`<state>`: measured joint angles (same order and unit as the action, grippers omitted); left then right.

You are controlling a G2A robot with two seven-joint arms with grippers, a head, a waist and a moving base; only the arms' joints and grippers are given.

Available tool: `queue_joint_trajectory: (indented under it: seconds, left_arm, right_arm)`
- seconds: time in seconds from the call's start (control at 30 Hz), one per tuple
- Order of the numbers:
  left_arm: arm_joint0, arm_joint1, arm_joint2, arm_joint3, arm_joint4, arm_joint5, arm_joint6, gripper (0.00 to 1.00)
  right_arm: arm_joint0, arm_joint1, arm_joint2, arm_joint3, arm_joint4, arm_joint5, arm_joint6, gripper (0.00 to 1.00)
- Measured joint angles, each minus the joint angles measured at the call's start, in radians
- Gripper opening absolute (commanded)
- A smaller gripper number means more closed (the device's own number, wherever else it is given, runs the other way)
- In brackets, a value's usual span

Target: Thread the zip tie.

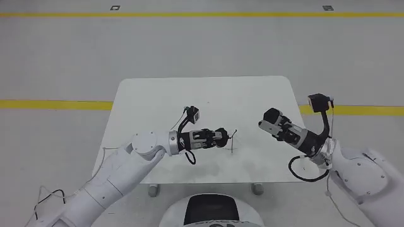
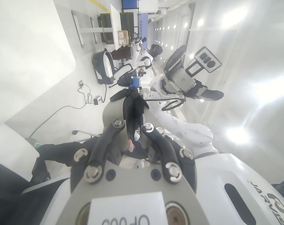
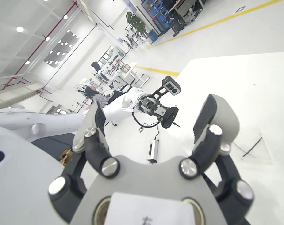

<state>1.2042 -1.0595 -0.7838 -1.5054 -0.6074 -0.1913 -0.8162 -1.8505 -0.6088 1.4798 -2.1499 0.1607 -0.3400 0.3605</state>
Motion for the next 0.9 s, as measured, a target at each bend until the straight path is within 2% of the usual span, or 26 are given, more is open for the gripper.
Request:
queue_joint_trajectory:
  seconds: [0.17, 0.37, 0.6, 0.9]
  left_arm:
    - [0.0, 0.0, 0.0, 0.0, 0.0, 0.0, 0.0, 0.0]
    - [0.0, 0.0, 0.0, 0.0, 0.0, 0.0, 0.0, 0.0]
    - [0.0, 0.0, 0.0, 0.0, 0.0, 0.0, 0.0, 0.0]
    - [0.0, 0.0, 0.0, 0.0, 0.0, 0.0, 0.0, 0.0]
  right_arm:
    - [-0.005, -0.018, 0.016, 0.019, 0.097, 0.0, 0.14, 1.0]
    - [0.013, -0.056, 0.02, 0.072, 0.253, 0.0, 0.368, 1.0]
    - [0.034, -0.122, 0.049, 0.154, 0.376, 0.0, 0.573, 1.0]
    - [0.058, -0.21, 0.061, 0.249, 0.465, 0.0, 0.752, 1.0]
